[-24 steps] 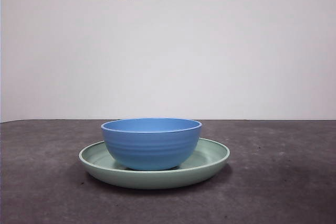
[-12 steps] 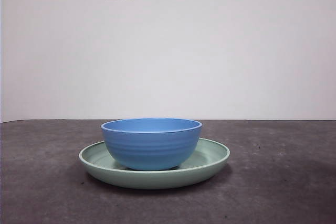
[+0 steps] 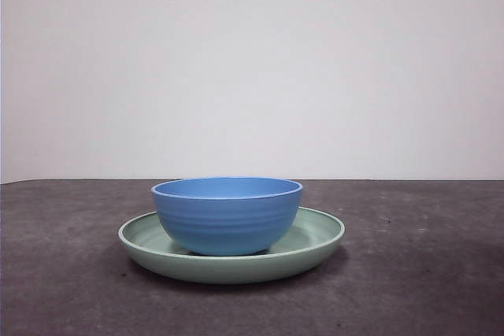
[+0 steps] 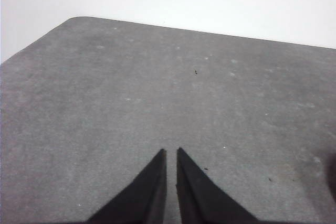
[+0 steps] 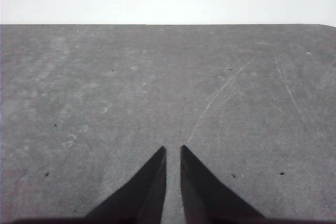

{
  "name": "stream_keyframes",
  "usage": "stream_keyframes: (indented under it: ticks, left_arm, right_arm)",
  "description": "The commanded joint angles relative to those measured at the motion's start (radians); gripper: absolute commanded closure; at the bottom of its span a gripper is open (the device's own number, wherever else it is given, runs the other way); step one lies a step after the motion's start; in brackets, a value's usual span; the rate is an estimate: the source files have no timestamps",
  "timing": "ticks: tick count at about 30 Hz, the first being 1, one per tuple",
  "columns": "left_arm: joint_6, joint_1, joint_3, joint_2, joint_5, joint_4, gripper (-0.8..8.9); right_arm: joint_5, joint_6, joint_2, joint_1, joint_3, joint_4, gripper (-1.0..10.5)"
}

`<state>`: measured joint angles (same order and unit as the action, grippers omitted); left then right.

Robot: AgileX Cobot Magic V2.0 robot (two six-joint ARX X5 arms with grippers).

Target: Pick up the blue bowl, put it on the green plate, put it on desk

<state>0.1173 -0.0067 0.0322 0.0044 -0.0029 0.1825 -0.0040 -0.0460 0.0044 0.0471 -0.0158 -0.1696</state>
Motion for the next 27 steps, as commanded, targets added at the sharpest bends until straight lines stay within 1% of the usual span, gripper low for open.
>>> stream_keyframes:
  ticks: [1,27]
  left_arm:
    - [-0.012,0.001,-0.021,-0.001,-0.006,0.007,7.82]
    - [-0.012,0.001,-0.021,-0.001,-0.006,0.007,7.82]
  right_arm:
    - [0.004,0.005,-0.001,0.0,0.005,0.006,9.1]
    - [0.004,0.005,-0.001,0.001,0.005,0.02,9.1]
